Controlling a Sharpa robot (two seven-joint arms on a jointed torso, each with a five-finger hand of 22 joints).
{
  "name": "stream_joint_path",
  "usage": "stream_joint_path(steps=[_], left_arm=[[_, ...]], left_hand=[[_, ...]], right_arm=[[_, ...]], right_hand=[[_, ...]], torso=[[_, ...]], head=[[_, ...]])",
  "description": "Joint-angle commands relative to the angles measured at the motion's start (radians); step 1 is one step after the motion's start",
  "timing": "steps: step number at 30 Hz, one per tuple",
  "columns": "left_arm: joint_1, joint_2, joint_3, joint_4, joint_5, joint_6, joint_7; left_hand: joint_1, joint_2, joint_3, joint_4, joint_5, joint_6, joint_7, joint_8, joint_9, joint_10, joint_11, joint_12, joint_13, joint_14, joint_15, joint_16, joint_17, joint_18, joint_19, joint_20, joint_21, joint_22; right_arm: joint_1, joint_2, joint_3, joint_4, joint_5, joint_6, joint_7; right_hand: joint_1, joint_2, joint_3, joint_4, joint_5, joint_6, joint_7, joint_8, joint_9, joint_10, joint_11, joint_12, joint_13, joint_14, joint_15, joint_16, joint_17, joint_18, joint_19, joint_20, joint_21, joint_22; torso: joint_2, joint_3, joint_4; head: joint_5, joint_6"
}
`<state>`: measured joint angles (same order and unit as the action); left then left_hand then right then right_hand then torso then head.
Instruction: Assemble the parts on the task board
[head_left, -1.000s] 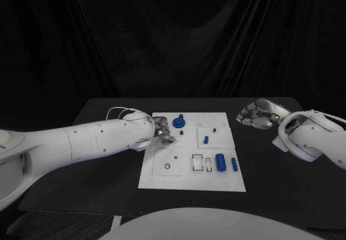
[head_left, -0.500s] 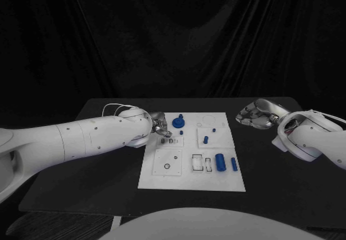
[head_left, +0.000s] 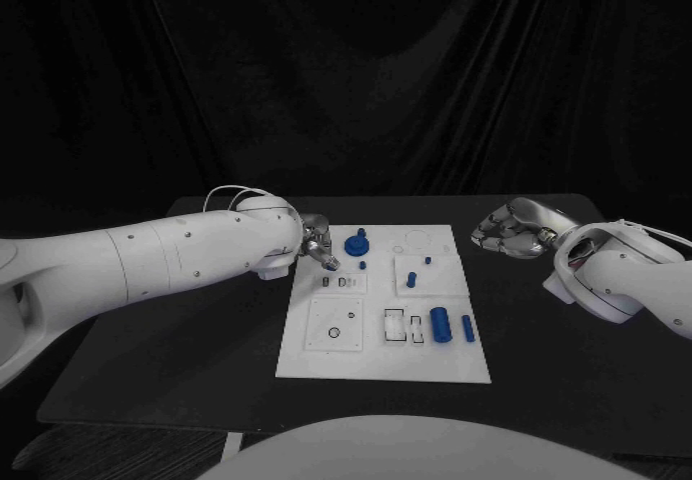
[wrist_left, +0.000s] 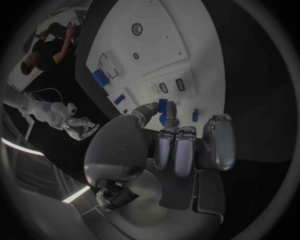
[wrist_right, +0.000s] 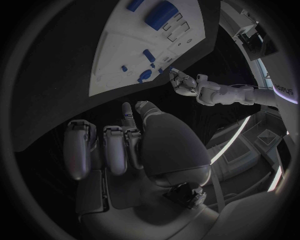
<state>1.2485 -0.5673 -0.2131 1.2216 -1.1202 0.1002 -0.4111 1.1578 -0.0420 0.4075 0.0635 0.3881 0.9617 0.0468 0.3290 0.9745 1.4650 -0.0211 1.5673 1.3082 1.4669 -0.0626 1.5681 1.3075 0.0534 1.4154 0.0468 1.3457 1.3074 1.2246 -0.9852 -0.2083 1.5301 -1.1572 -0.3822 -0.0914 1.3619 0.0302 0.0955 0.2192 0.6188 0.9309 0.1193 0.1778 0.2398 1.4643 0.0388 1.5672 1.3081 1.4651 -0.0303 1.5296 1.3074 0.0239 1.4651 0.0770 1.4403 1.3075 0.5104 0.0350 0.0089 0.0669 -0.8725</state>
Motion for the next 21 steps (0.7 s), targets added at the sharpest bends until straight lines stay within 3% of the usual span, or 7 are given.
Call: stream_joint_path(steps=[1, 4, 10, 21], left_arm=[[0.021, 0.02, 0.002, -0.029, 0.075, 0.217, -0.016], [0.036, 0.05, 0.002, -0.079, 0.112, 0.298, -0.047], [0.045, 0.1, 0.002, -0.166, 0.14, 0.37, -0.056], [0.04, 0.163, 0.002, -0.264, 0.21, 0.387, -0.048]], left_hand=[[-0.004, -0.009, 0.066, -0.056, -0.011, 0.0, -0.004, -0.006, -0.003, 0.106, -0.003, 0.003, 0.263, 0.104, -0.004, 0.003, 0.263, 0.004, 0.001, 0.0, 0.001, 0.187], [-0.009, -0.013, 0.073, -0.06, -0.021, 0.002, -0.003, -0.012, -0.008, 0.106, -0.002, 0.003, 0.263, 0.104, -0.003, 0.003, 0.263, 0.004, -0.001, 0.001, -0.001, 0.187], [-0.013, -0.013, 0.083, -0.064, -0.028, 0.003, -0.002, -0.019, -0.012, 0.106, -0.001, 0.003, 0.263, 0.104, -0.001, 0.003, 0.263, 0.005, -0.005, 0.002, -0.007, 0.185], [-0.017, -0.008, 0.1, -0.075, -0.023, 0.001, 0.003, -0.034, -0.021, 0.106, 0.003, 0.003, 0.263, 0.104, 0.002, 0.003, 0.263, 0.006, -0.008, 0.004, -0.01, 0.184]], right_arm=[[-0.003, 0.001, 0.001, 0.0, -0.002, 0.006, -0.019], [-0.003, 0.003, 0.001, 0.001, -0.002, 0.004, -0.017], [-0.003, 0.004, 0.001, 0.003, -0.002, 0.002, -0.016], [-0.003, 0.009, 0.001, 0.001, -0.002, 0.001, -0.013]], right_hand=[[0.006, -0.003, 0.005, 0.001, 0.002, 0.007, -0.001, 0.003, 0.001, 0.106, 0.0, 0.004, 0.263, 0.086, -0.001, -0.006, 0.172, 0.014, 0.036, 0.0, -0.006, 0.212], [0.006, -0.003, 0.005, 0.001, 0.002, 0.007, -0.001, 0.003, 0.001, 0.106, 0.0, 0.004, 0.263, 0.086, -0.001, -0.006, 0.172, 0.014, 0.036, 0.0, -0.006, 0.212], [0.006, -0.002, 0.006, 0.001, 0.002, 0.007, -0.001, 0.003, 0.001, 0.106, 0.0, 0.004, 0.263, 0.086, -0.001, -0.006, 0.173, 0.013, 0.037, 0.0, -0.006, 0.213], [0.007, -0.002, 0.007, 0.001, 0.002, 0.007, -0.001, 0.003, 0.001, 0.106, 0.0, 0.004, 0.263, 0.086, -0.001, -0.006, 0.172, 0.014, 0.036, 0.0, -0.007, 0.212]], torso=[[0.001, -0.0003, 0.0003], [0.002, -0.0005, 0.0008], [0.001, -0.0009, 0.0006], [0.001, -0.0003, -0.0001]], head=[[0.003, 0.0], [0.005, 0.0], [0.002, 0.0], [0.004, 0.0]])
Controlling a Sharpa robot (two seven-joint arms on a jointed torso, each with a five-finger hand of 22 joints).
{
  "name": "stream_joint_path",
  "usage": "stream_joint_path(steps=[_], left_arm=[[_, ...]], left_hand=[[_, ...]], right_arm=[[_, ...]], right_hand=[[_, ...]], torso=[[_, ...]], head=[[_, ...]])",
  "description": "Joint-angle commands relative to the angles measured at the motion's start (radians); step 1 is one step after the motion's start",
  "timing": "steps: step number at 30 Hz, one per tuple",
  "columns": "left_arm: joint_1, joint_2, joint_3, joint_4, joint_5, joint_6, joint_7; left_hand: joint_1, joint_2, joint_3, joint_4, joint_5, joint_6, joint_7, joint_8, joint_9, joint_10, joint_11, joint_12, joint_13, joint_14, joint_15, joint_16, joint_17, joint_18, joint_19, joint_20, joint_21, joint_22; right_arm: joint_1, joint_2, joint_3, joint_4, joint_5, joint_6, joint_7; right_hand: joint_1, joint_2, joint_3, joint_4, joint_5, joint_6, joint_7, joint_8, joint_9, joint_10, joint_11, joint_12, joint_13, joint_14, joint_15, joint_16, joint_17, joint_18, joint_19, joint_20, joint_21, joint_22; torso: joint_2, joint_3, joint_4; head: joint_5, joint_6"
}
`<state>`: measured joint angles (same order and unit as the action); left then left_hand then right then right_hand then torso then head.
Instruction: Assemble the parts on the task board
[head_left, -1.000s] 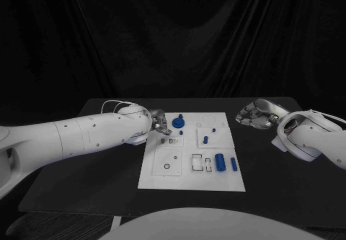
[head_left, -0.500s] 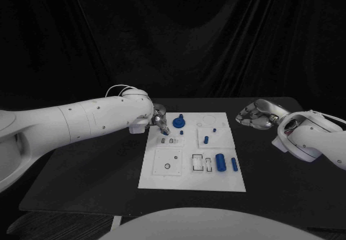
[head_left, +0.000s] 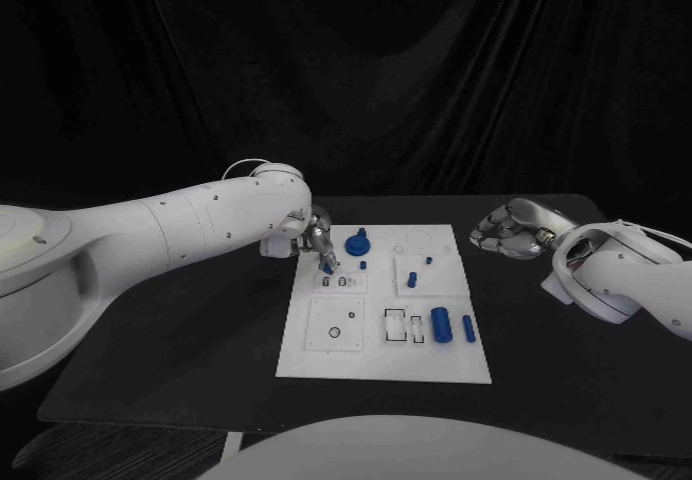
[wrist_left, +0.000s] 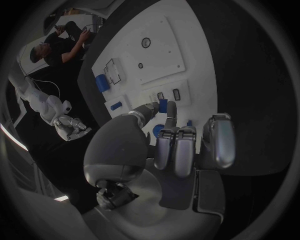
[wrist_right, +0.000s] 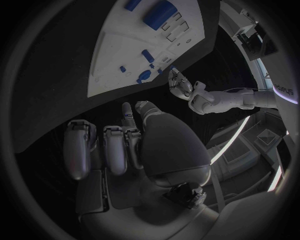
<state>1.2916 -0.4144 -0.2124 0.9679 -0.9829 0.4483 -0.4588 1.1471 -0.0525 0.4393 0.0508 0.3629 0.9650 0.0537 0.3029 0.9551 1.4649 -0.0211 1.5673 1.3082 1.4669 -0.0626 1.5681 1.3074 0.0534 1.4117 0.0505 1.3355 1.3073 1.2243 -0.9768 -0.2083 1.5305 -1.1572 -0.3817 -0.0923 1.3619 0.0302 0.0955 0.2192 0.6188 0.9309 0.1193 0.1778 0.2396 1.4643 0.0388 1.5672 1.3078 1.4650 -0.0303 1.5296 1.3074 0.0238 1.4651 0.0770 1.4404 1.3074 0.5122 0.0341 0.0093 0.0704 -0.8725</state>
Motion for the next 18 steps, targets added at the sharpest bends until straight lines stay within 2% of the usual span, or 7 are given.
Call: stream_joint_path(steps=[1, 4, 12, 18], left_arm=[[-0.004, 0.014, 0.001, -0.014, 0.08, 0.033, -0.001], [-0.009, 0.026, 0.001, -0.023, 0.094, 0.015, 0.001], [-0.025, 0.045, 0.001, -0.038, 0.109, -0.04, -0.009], [-0.034, 0.046, 0.001, -0.038, 0.11, -0.06, -0.021]], left_hand=[[-0.006, 0.003, 0.069, -0.063, 0.003, -0.002, -0.004, -0.008, -0.002, 0.106, 0.003, 0.003, 0.263, 0.104, 0.002, 0.003, 0.263, 0.005, -0.003, 0.001, 0.002, 0.185], [-0.009, 0.005, 0.074, -0.068, 0.018, 0.001, -0.001, -0.012, -0.003, 0.106, 0.005, 0.003, 0.263, 0.104, 0.004, 0.003, 0.263, 0.004, 0.001, 0.002, 0.008, 0.187], [-0.017, 0.007, 0.075, -0.066, 0.023, 0.004, 0.0, -0.014, -0.004, 0.106, 0.007, 0.003, 0.263, 0.104, 0.005, 0.003, 0.263, 0.003, 0.003, 0.003, 0.012, 0.188], [-0.02, 0.01, 0.076, -0.066, 0.026, 0.004, 0.0, -0.015, -0.004, 0.106, 0.007, 0.003, 0.263, 0.104, 0.005, 0.003, 0.263, 0.003, 0.004, 0.004, 0.013, 0.189]], right_arm=[[-0.002, 0.001, 0.001, 0.001, -0.002, 0.001, -0.011], [-0.003, 0.001, 0.001, 0.001, -0.002, 0.001, -0.012], [-0.002, 0.0, 0.001, 0.0, -0.002, 0.002, -0.012], [-0.002, 0.0, 0.001, 0.001, -0.002, 0.002, -0.012]], right_hand=[[0.007, -0.002, 0.007, 0.001, 0.002, 0.007, -0.001, 0.003, 0.001, 0.106, 0.0, 0.004, 0.263, 0.086, -0.001, -0.006, 0.172, 0.014, 0.036, 0.0, -0.007, 0.212], [0.007, -0.002, 0.007, 0.001, 0.002, 0.007, -0.001, 0.003, 0.001, 0.106, 0.0, 0.004, 0.263, 0.086, -0.001, -0.006, 0.172, 0.014, 0.036, 0.0, -0.007, 0.212], [0.007, -0.002, 0.007, 0.001, 0.002, 0.007, -0.001, 0.003, 0.001, 0.106, 0.0, 0.004, 0.263, 0.086, -0.001, -0.006, 0.172, 0.014, 0.036, 0.0, -0.007, 0.212], [0.007, -0.002, 0.007, 0.001, 0.002, 0.007, -0.001, 0.003, 0.001, 0.106, 0.0, 0.004, 0.263, 0.086, -0.001, -0.006, 0.172, 0.014, 0.036, 0.0, -0.007, 0.212]], torso=[[0.0, 0.0003, -0.0011], [0.001, 0.0002, -0.0004], [0.0, 0.0004, 0.0006], [0.001, -0.0004, -0.0001]], head=[[0.0, 0.0], [-0.002, 0.0], [-0.002, 0.0], [-0.001, 0.0]])
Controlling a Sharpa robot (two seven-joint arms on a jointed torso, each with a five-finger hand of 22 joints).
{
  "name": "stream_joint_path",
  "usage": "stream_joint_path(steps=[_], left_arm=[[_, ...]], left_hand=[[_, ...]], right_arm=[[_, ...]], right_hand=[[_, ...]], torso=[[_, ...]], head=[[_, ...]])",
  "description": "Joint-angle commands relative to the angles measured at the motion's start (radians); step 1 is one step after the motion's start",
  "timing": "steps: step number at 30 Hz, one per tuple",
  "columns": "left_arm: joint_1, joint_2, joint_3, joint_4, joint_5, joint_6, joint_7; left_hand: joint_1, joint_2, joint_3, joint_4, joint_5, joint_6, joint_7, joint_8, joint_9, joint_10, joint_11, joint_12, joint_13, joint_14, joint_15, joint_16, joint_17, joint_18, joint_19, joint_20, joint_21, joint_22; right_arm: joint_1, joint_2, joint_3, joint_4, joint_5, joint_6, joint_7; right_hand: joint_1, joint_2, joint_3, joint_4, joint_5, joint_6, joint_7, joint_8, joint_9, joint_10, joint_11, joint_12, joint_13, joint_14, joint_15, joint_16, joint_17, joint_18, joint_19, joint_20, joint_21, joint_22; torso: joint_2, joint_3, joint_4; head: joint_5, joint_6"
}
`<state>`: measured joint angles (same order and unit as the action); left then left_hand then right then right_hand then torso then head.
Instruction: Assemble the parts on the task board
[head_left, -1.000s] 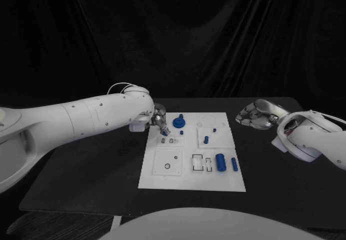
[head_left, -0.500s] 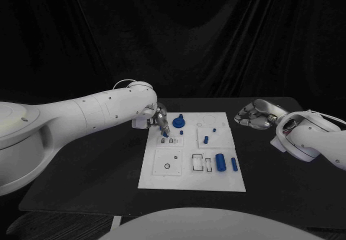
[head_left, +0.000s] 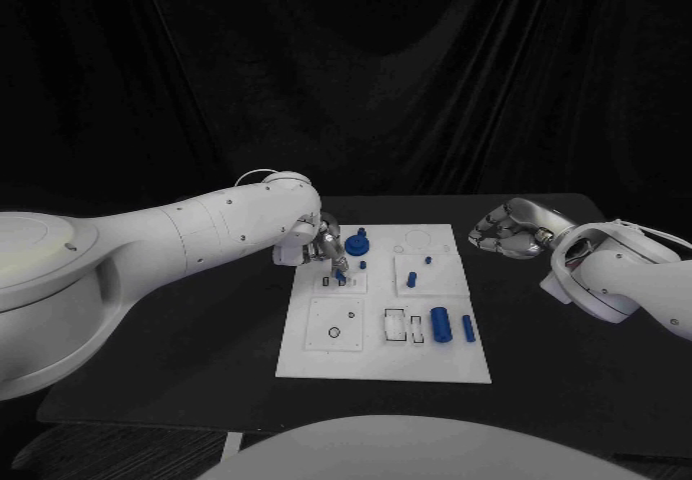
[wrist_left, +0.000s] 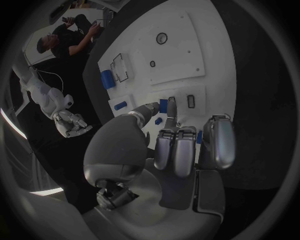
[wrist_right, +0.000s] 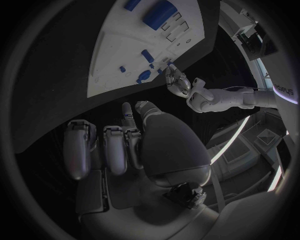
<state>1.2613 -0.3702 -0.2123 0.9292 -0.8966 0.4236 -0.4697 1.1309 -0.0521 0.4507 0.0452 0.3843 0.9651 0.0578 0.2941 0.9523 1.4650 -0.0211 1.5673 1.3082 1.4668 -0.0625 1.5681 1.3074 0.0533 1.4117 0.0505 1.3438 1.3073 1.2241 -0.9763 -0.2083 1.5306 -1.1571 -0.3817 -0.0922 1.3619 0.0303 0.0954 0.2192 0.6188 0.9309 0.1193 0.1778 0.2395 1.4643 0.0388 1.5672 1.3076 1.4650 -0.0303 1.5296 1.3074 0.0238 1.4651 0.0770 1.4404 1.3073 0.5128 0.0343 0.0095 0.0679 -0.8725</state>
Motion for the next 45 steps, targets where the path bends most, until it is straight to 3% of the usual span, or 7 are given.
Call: stream_joint_path(steps=[1, 15, 30, 45], left_arm=[[-0.005, 0.001, 0.001, 0.002, 0.024, -0.039, -0.013], [-0.013, -0.004, 0.001, 0.011, 0.025, -0.078, -0.032], [-0.034, 0.007, 0.001, -0.009, 0.025, -0.066, -0.05], [-0.04, 0.011, 0.001, -0.019, 0.025, -0.065, -0.053]], left_hand=[[-0.004, 0.009, 0.064, -0.06, 0.005, 0.004, -0.004, -0.006, -0.002, 0.106, 0.007, 0.003, 0.263, 0.104, 0.005, 0.003, 0.263, 0.003, 0.004, 0.004, 0.004, 0.189], [-0.006, 0.015, 0.07, -0.066, 0.02, 0.005, -0.003, -0.01, -0.002, 0.106, 0.007, 0.003, 0.263, 0.104, 0.006, 0.003, 0.263, 0.002, 0.007, 0.004, 0.008, 0.19], [-0.006, 0.016, 0.072, -0.068, 0.024, 0.006, -0.003, -0.01, -0.001, 0.106, 0.008, 0.003, 0.263, 0.104, 0.006, 0.003, 0.263, 0.003, 0.005, 0.005, 0.006, 0.189], [-0.006, 0.016, 0.073, -0.069, 0.025, 0.006, -0.002, -0.011, -0.001, 0.106, 0.008, 0.003, 0.263, 0.104, 0.006, 0.003, 0.263, 0.004, 0.004, 0.005, 0.004, 0.188]], right_arm=[[-0.002, -0.001, 0.001, 0.0, -0.002, 0.002, -0.013], [-0.002, -0.001, 0.001, 0.0, -0.002, 0.002, -0.012], [-0.003, -0.002, 0.001, 0.002, -0.002, 0.002, -0.012], [-0.004, -0.002, 0.001, 0.002, 0.007, 0.004, -0.011]], right_hand=[[0.007, -0.002, 0.007, 0.001, 0.002, 0.007, -0.001, 0.003, 0.001, 0.106, 0.0, 0.004, 0.263, 0.086, -0.001, -0.006, 0.172, 0.014, 0.036, 0.0, -0.007, 0.213], [0.007, -0.002, 0.007, 0.001, 0.002, 0.007, -0.001, 0.003, 0.001, 0.106, 0.0, 0.004, 0.263, 0.086, -0.001, -0.006, 0.172, 0.014, 0.036, 0.0, -0.007, 0.213], [0.007, -0.002, 0.007, 0.001, 0.002, 0.007, -0.001, 0.003, 0.001, 0.106, 0.0, 0.004, 0.263, 0.086, -0.001, -0.006, 0.172, 0.014, 0.036, 0.0, -0.007, 0.213], [0.007, -0.001, 0.01, 0.0, 0.003, 0.007, -0.001, 0.003, 0.002, 0.106, 0.0, 0.004, 0.263, 0.086, -0.001, -0.007, 0.17, 0.014, 0.035, -0.001, -0.009, 0.212]], torso=[[0.0, -0.0006, -0.0007], [-0.002, 0.0006, 0.0005], [-0.001, 0.0005, -0.0002], [-0.001, 0.0004, 0.0004]], head=[[0.002, 0.0], [0.002, 0.0], [0.001, 0.0], [0.003, 0.0]])
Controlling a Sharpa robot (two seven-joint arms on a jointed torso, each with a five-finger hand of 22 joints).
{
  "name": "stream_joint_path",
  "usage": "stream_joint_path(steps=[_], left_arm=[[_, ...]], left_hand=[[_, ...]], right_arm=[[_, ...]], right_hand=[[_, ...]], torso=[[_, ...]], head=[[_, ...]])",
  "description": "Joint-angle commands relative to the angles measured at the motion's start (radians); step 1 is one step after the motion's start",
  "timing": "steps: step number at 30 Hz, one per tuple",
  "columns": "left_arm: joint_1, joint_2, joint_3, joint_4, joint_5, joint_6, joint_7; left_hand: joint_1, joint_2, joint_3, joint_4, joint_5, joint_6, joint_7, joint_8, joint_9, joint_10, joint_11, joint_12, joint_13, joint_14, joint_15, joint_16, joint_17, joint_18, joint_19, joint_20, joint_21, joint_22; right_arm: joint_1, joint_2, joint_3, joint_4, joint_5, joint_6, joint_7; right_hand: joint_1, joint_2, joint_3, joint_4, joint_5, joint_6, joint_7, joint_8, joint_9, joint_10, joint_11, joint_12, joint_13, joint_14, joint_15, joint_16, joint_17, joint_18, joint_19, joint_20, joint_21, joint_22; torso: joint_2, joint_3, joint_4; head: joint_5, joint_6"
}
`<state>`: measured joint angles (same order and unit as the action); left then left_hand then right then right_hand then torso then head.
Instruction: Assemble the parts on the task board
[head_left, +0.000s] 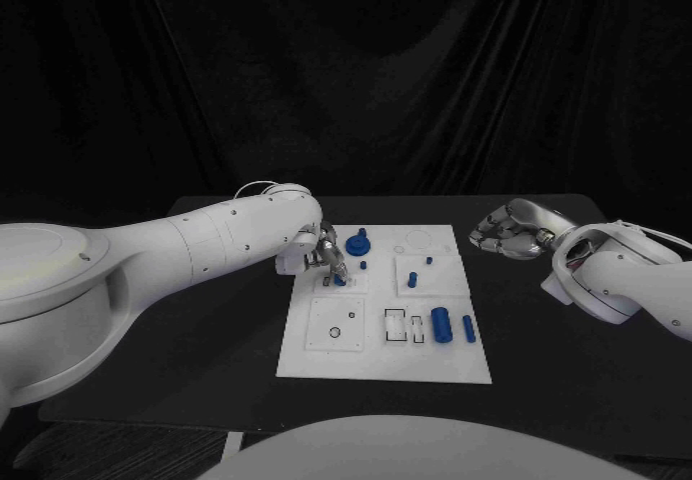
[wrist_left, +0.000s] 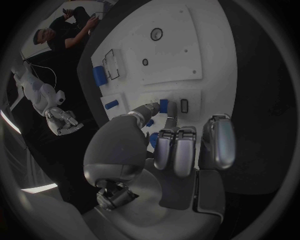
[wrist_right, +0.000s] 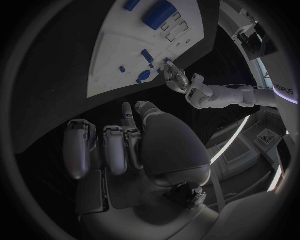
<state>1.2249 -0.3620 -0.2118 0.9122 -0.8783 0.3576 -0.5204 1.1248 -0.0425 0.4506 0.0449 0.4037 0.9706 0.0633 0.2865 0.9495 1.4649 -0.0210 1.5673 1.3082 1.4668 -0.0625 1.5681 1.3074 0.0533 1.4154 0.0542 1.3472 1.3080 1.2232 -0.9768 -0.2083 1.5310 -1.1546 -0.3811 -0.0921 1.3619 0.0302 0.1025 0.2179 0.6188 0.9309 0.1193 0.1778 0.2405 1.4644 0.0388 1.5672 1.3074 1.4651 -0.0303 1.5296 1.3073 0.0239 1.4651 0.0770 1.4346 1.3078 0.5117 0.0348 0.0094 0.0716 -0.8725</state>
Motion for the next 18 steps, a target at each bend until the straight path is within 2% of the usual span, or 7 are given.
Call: stream_joint_path(steps=[1, 15, 18], left_arm=[[-0.004, 0.003, 0.0, -0.002, 0.007, 0.0, -0.001], [-0.007, 0.01, 0.0, -0.002, 0.007, -0.024, 0.015], [-0.008, 0.01, 0.0, -0.002, 0.007, -0.033, 0.013]], left_hand=[[0.0, 0.007, 0.073, -0.069, 0.006, 0.0, -0.008, -0.003, 0.002, 0.106, 0.008, 0.003, 0.263, 0.104, 0.006, 0.003, 0.263, 0.004, 0.0, 0.001, 0.001, 0.188], [-0.001, 0.011, 0.075, -0.07, 0.009, 0.0, -0.007, -0.004, 0.002, 0.106, 0.008, 0.003, 0.263, 0.104, 0.006, 0.003, 0.263, 0.005, -0.003, 0.002, -0.003, 0.186], [-0.01, 0.018, 0.071, -0.068, -0.02, -0.004, -0.005, -0.01, 0.002, 0.106, 0.011, 0.003, 0.263, 0.104, 0.009, 0.003, 0.263, 0.005, -0.006, 0.004, -0.007, 0.185]], right_arm=[[-0.003, -0.002, 0.001, 0.002, 0.005, 0.003, -0.011], [-0.004, -0.002, 0.001, 0.002, 0.006, 0.003, -0.01], [-0.004, -0.002, 0.001, 0.002, 0.006, 0.005, -0.01]], right_hand=[[0.007, -0.001, 0.003, 0.001, 0.003, 0.007, -0.001, 0.003, 0.001, 0.106, 0.0, 0.004, 0.263, 0.086, -0.001, -0.007, 0.17, 0.014, 0.035, -0.001, -0.003, 0.211], [0.007, -0.001, 0.004, 0.001, 0.003, 0.007, -0.001, 0.003, 0.001, 0.106, 0.0, 0.004, 0.263, 0.086, -0.001, -0.007, 0.17, 0.014, 0.035, -0.001, -0.004, 0.211], [0.007, -0.001, 0.004, 0.001, 0.003, 0.007, -0.001, 0.003, 0.001, 0.106, 0.0, 0.004, 0.263, 0.086, -0.001, -0.007, 0.17, 0.014, 0.035, -0.001, -0.004, 0.211]], torso=[[0.0, 0.0, 0.0006], [0.0, 0.0, -0.0002], [0.0, -0.0001, 0.0002]], head=[[-0.001, 0.0], [-0.003, 0.0], [-0.003, 0.0]])
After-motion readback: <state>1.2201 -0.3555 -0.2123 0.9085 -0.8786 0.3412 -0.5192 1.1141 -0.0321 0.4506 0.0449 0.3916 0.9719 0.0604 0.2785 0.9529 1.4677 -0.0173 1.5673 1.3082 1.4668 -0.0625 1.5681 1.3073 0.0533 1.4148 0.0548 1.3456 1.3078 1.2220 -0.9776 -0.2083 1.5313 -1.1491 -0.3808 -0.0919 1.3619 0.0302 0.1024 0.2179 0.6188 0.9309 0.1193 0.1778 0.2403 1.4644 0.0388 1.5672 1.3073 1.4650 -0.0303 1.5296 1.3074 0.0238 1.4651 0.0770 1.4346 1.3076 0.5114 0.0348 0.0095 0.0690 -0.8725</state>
